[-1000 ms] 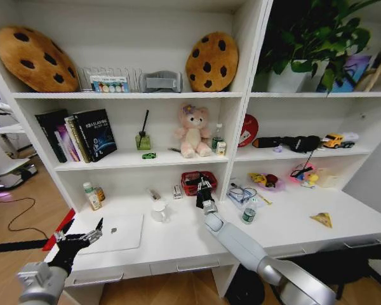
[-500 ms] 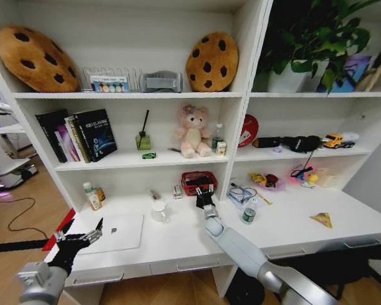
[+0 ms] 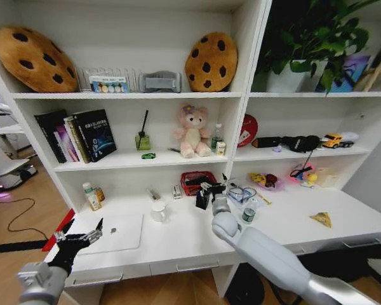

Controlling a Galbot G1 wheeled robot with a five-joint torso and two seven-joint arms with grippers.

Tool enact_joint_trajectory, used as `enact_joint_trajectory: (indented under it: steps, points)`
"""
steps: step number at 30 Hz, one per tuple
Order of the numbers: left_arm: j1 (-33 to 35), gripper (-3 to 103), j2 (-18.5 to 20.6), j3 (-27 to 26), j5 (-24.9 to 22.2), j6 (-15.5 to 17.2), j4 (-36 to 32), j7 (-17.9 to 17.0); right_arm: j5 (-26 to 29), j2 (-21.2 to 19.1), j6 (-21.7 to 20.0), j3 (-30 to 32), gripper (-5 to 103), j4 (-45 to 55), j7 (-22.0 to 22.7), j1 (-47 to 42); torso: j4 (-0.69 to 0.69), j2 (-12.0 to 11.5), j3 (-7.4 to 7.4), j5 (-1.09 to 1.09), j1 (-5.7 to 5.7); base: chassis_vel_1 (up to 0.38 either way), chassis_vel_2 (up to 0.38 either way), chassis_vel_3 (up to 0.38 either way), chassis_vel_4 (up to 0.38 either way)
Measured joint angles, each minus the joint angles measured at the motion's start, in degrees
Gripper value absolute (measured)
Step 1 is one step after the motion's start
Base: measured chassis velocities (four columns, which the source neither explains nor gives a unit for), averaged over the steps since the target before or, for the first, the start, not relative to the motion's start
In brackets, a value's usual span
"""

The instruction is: Organize the objects on the table.

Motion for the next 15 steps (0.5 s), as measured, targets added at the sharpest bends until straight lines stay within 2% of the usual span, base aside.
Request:
enact_joint_trajectory:
  steps: [1,3,4,5,6,8,9,10,11,12,13,15]
  points:
    - [0.00,100,0.00,0.00,0.00,0.00,0.00,0.00,0.00,0.00,0.00,0.00,100,0.00,0.00,0.00,0.00,0.00,0.00,0.00,0.00,0.000,0.000,0.000,0.000]
    - [0.01,100,0.00,0.00,0.00,0.00,0.01,-0.01,13.06,-3.01,-5.35,3.08,100,6.19,5.77,1.67,0.00,0.00,-0.01,-0.03,-0.01,0.000,0.000,0.000,0.000]
    - [0.00,100,0.00,-0.01,0.00,0.00,0.01,-0.01,21.29,-4.35,-7.53,5.69,100,8.64,9.91,2.22,0.00,0.00,-0.01,-0.01,-0.01,0.000,0.000,0.000,0.000]
    - [0.00,100,0.00,-0.01,0.00,0.00,0.00,-0.01,30.24,-5.40,-8.44,8.43,100,9.59,14.25,2.37,-0.01,0.01,-0.01,-0.02,-0.01,0.000,0.000,0.000,0.000]
    - [0.00,100,0.00,-0.01,0.00,0.00,0.00,-0.01,30.24,-5.40,-8.44,8.43,100,9.59,14.25,2.37,-0.01,0.01,-0.01,-0.02,-0.01,0.000,0.000,0.000,0.000]
    - [0.00,100,-0.01,0.00,0.00,0.00,0.01,-0.02,45.60,-5.66,-7.61,12.50,100,7.93,20.42,1.18,-0.02,0.00,0.00,-0.01,-0.01,0.000,0.000,0.000,0.000]
    - [0.00,100,0.00,0.00,0.00,0.00,0.01,-0.01,51.61,-5.44,-7.12,14.30,100,6.47,21.87,0.09,-0.01,0.00,0.01,0.02,0.00,0.000,0.000,0.000,0.000]
    - [0.00,100,0.00,0.00,0.00,0.00,0.01,-0.01,51.61,-5.44,-7.12,14.30,100,6.47,21.87,0.09,-0.01,0.00,0.01,0.02,0.00,0.000,0.000,0.000,0.000]
    - [0.00,100,0.00,0.00,0.00,0.00,0.01,-0.01,58.75,-4.94,-6.89,17.04,100,4.81,22.59,-1.76,0.01,0.00,0.01,0.01,0.00,0.000,0.000,0.000,0.000]
    - [0.00,100,0.00,0.00,0.00,0.00,0.01,-0.02,63.01,-4.52,-6.90,18.63,100,3.97,22.75,-2.96,-0.01,0.00,0.01,0.01,0.00,0.000,0.000,0.000,0.000]
    - [0.00,100,0.00,0.00,0.00,0.00,0.01,-0.02,63.01,-4.52,-6.90,18.63,100,3.97,22.75,-2.96,-0.01,0.00,0.01,0.01,0.00,0.000,0.000,0.000,0.000]
    - [0.00,100,0.00,-0.01,0.00,0.00,0.01,-0.02,69.72,-3.39,-7.48,21.44,100,1.36,22.82,-5.65,-0.01,0.00,0.00,0.01,0.00,0.000,0.000,0.000,0.000]
